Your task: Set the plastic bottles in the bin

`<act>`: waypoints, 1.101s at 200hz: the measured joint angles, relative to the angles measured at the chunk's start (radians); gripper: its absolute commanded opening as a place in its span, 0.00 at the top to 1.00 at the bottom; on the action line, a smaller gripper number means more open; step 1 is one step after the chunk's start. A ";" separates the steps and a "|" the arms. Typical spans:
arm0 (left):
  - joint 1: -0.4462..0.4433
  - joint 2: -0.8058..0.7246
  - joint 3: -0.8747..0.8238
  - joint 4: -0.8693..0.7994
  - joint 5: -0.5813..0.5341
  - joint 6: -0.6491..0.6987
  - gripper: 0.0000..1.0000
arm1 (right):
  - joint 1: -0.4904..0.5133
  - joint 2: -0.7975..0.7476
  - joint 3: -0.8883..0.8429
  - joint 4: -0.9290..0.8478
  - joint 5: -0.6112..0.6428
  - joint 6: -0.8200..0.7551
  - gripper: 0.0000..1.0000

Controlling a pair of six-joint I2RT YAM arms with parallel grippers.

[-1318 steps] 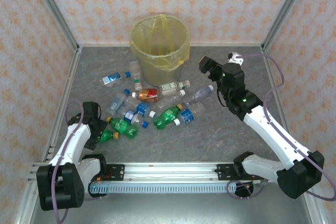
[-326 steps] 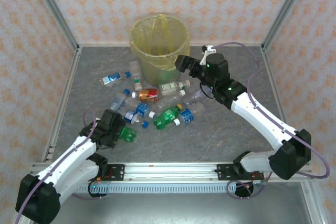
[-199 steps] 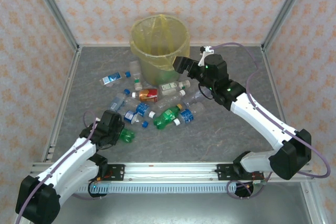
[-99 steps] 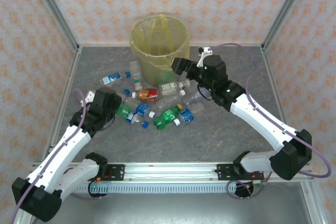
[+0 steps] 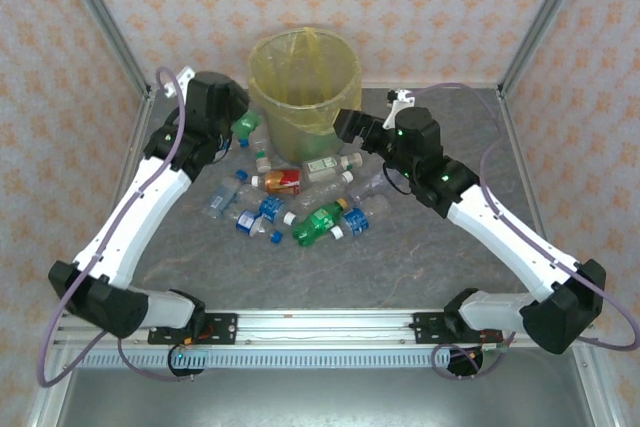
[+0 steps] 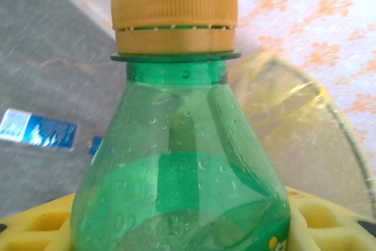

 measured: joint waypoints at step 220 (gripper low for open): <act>-0.048 0.529 0.590 0.005 -0.003 0.335 0.31 | 0.001 -0.087 0.000 -0.085 0.086 0.000 0.00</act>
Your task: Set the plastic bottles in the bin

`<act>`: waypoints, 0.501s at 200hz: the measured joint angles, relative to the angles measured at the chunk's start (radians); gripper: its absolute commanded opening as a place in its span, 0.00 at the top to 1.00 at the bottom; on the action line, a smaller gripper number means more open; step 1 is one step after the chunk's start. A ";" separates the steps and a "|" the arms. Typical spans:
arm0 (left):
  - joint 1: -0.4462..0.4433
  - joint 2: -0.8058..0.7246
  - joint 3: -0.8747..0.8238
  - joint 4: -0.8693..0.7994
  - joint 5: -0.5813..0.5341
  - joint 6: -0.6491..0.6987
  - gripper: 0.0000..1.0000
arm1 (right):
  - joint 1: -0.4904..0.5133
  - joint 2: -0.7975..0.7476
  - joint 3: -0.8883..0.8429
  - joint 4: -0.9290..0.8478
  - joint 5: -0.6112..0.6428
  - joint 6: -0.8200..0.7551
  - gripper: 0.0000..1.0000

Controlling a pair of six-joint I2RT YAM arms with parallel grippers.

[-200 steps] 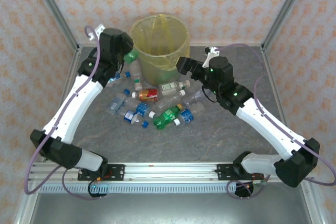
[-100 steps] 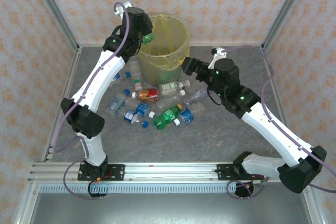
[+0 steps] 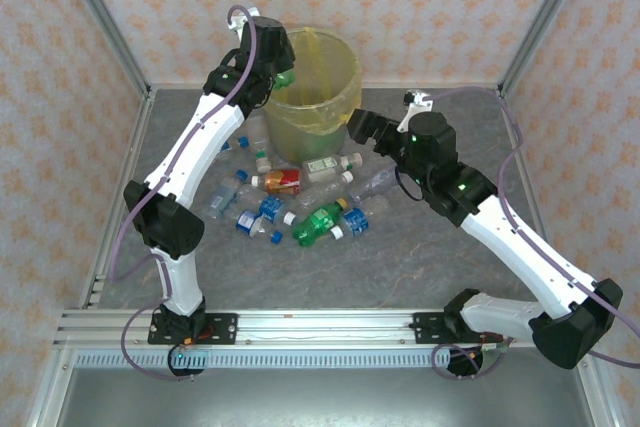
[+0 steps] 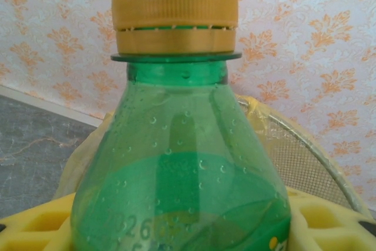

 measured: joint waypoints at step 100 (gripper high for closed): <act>0.000 -0.013 0.000 -0.028 -0.006 0.008 0.01 | 0.000 0.000 -0.002 -0.019 0.027 0.013 0.00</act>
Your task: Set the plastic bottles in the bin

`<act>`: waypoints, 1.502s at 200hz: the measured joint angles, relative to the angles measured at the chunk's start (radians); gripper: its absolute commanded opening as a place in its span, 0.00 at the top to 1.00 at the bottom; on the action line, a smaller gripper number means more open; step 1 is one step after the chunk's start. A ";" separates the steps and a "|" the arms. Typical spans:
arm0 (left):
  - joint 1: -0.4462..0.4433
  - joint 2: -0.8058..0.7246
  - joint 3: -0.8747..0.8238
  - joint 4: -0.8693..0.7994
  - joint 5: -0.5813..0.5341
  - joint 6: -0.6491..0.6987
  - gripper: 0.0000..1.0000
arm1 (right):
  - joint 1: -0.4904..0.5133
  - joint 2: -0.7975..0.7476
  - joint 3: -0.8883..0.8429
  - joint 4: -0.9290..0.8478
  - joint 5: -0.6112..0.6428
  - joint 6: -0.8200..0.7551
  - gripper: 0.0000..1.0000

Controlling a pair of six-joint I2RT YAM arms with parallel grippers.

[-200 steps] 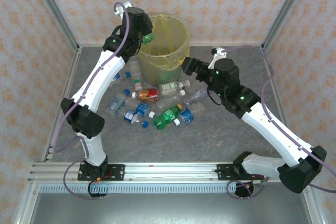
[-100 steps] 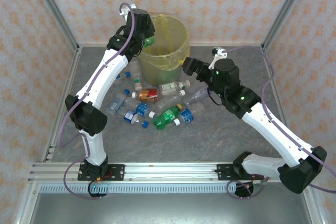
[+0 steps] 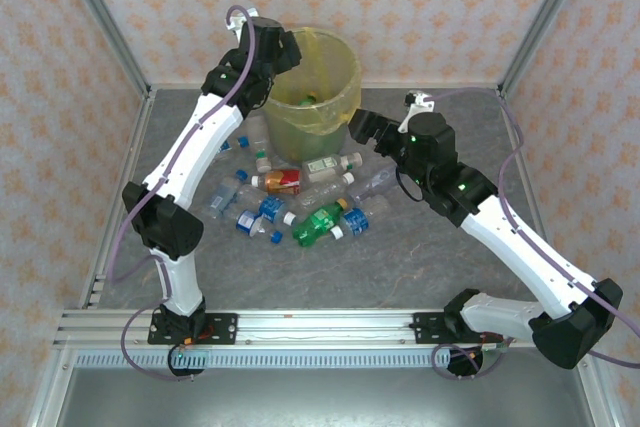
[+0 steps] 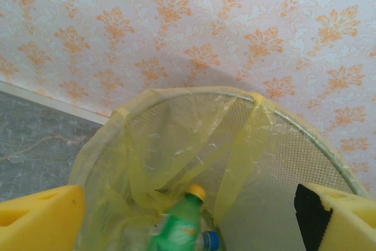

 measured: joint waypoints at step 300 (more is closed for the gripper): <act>0.000 -0.583 -0.586 0.110 0.101 0.122 0.01 | -0.004 0.288 -0.491 0.079 -0.224 0.706 0.15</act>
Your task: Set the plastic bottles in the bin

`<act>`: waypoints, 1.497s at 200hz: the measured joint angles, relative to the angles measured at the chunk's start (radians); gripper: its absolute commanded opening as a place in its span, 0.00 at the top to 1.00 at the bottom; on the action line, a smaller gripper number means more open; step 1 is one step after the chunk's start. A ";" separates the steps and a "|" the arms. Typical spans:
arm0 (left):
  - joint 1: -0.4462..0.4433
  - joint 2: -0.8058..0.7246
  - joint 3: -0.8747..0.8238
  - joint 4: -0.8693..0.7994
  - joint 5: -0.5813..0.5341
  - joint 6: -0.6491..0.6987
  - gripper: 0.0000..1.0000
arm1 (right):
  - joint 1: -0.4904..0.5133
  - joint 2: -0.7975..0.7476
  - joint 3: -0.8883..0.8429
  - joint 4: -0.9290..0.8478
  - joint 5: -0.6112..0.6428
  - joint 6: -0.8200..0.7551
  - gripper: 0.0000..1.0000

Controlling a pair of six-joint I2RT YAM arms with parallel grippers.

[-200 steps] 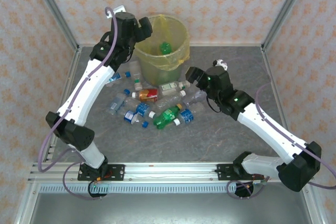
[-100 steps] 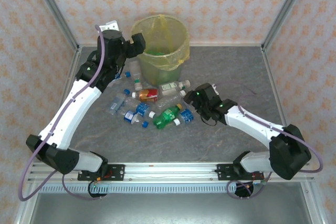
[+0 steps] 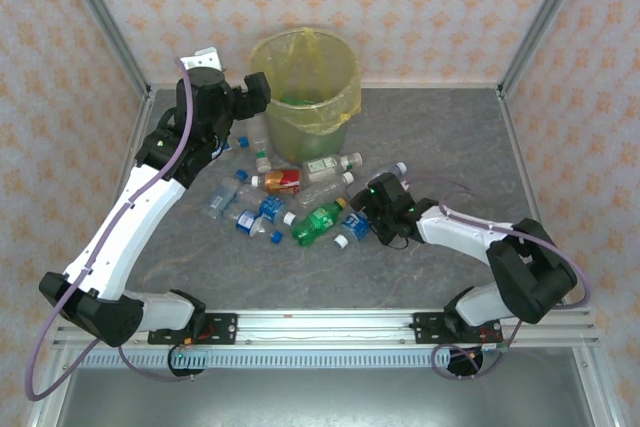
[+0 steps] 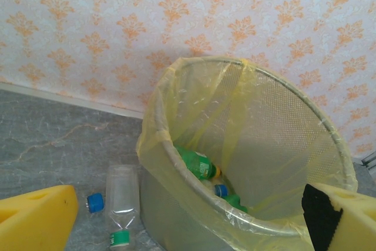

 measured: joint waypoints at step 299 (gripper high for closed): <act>0.000 -0.001 0.000 0.003 0.004 -0.001 0.01 | -0.063 -0.088 0.729 -0.298 0.535 -0.420 0.42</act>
